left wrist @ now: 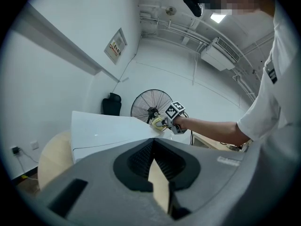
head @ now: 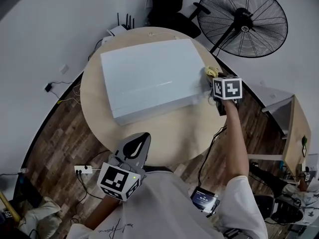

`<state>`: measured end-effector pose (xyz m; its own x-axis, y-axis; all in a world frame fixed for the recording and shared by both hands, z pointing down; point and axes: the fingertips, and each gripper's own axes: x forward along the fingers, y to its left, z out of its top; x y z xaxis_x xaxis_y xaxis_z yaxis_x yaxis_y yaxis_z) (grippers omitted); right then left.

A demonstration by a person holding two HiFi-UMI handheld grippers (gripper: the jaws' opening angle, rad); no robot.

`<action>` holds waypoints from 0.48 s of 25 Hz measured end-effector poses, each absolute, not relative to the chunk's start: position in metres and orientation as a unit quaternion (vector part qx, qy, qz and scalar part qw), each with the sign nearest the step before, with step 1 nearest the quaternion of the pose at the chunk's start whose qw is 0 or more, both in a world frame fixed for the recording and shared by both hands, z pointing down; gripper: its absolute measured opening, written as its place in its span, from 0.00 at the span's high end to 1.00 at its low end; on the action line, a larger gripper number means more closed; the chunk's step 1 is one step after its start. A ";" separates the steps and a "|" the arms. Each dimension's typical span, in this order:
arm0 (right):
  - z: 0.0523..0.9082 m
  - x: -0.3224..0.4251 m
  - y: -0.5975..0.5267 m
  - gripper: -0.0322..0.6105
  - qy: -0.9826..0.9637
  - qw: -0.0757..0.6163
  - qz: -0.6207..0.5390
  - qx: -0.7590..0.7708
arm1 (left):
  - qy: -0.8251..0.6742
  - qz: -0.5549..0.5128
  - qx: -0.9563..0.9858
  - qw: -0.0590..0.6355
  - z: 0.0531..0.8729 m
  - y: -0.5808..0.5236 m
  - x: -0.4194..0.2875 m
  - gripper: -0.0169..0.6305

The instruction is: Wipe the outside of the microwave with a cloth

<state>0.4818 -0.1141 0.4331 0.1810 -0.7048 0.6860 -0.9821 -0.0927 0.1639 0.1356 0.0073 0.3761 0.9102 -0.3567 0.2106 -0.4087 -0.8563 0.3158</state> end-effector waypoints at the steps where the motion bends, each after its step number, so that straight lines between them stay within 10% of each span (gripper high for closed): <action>1: 0.436 0.481 -0.116 0.74 -0.596 0.320 0.217 0.704 | -0.202 0.073 0.960 0.180 0.377 0.006 0.132 0.99; 12: 0.447 0.456 -0.117 0.74 -0.575 0.353 0.210 0.707 | -0.200 0.071 0.960 0.184 0.384 -0.003 0.105 0.99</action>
